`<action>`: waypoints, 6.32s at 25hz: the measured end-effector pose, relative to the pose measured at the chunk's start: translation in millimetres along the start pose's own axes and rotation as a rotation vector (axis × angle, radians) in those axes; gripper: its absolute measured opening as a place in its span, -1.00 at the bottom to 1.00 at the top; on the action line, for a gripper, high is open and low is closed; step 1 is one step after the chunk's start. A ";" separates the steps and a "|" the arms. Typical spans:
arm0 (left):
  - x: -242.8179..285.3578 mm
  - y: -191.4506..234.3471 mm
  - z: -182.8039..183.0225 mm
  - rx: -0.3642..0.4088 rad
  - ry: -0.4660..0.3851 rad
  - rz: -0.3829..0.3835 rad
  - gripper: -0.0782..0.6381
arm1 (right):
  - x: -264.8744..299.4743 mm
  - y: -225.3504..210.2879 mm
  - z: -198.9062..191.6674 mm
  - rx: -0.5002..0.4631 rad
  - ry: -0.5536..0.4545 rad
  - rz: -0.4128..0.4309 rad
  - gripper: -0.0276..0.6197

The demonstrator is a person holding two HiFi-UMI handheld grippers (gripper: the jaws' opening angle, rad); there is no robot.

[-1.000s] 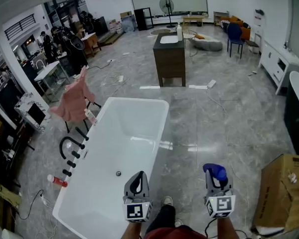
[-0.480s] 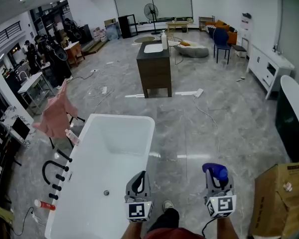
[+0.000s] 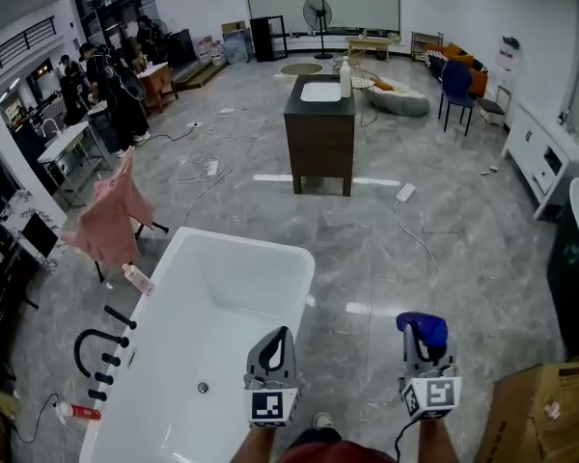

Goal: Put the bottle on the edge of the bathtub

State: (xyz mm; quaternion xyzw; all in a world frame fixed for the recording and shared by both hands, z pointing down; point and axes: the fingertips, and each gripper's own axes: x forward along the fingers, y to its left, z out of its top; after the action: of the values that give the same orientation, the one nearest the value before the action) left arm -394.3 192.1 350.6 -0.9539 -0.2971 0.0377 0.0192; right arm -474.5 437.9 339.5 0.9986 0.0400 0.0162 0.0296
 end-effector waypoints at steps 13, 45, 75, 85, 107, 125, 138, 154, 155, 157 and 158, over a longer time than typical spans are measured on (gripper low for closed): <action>86.2 49.8 -11.3 0.031 0.023 0.095 -0.77 | 133.2 -7.2 -4.5 0.003 -0.006 0.110 -0.45; 394.9 73.1 -18.2 0.089 0.047 0.435 -0.77 | 489.4 -134.6 -4.1 0.023 -0.062 0.453 -0.45; 283.8 372.6 -70.5 0.002 0.090 1.164 -0.77 | 659.7 309.8 -18.5 -0.086 0.025 1.286 -0.45; 222.9 435.3 -91.3 0.018 0.135 1.412 -0.77 | 679.1 453.7 -36.3 -0.143 0.023 1.568 -0.45; 174.6 565.6 -225.0 -0.154 0.240 1.872 -0.77 | 703.0 730.0 -201.7 -0.346 0.222 1.982 -0.45; 144.2 606.2 -317.2 -0.265 0.293 2.003 -0.77 | 650.9 902.5 -349.4 -0.449 0.159 2.118 -0.45; 144.1 598.1 -329.9 -0.300 0.290 2.001 -0.77 | 634.8 913.6 -365.8 -0.441 0.183 2.132 -0.25; 151.5 551.1 -279.9 -0.282 0.261 1.968 -0.77 | 677.2 748.1 -330.1 -0.519 0.329 2.021 -0.22; 152.1 543.8 -276.5 -0.287 0.260 1.962 -0.77 | 679.0 732.3 -322.9 -0.519 0.328 2.013 -0.22; 154.1 526.4 -270.2 -0.291 0.268 1.940 -0.77 | 678.0 700.9 -307.4 -0.514 0.326 2.003 -0.23; 155.8 517.0 -266.4 -0.292 0.268 1.930 -0.77 | 676.3 685.6 -299.0 -0.509 0.326 2.000 -0.23</action>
State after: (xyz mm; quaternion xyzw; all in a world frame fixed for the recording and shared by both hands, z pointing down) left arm 48.0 -148.5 576.1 -0.7766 0.6118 -0.1081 -0.1042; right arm 243.1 -172.2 699.5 0.5264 -0.8059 0.1757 0.2064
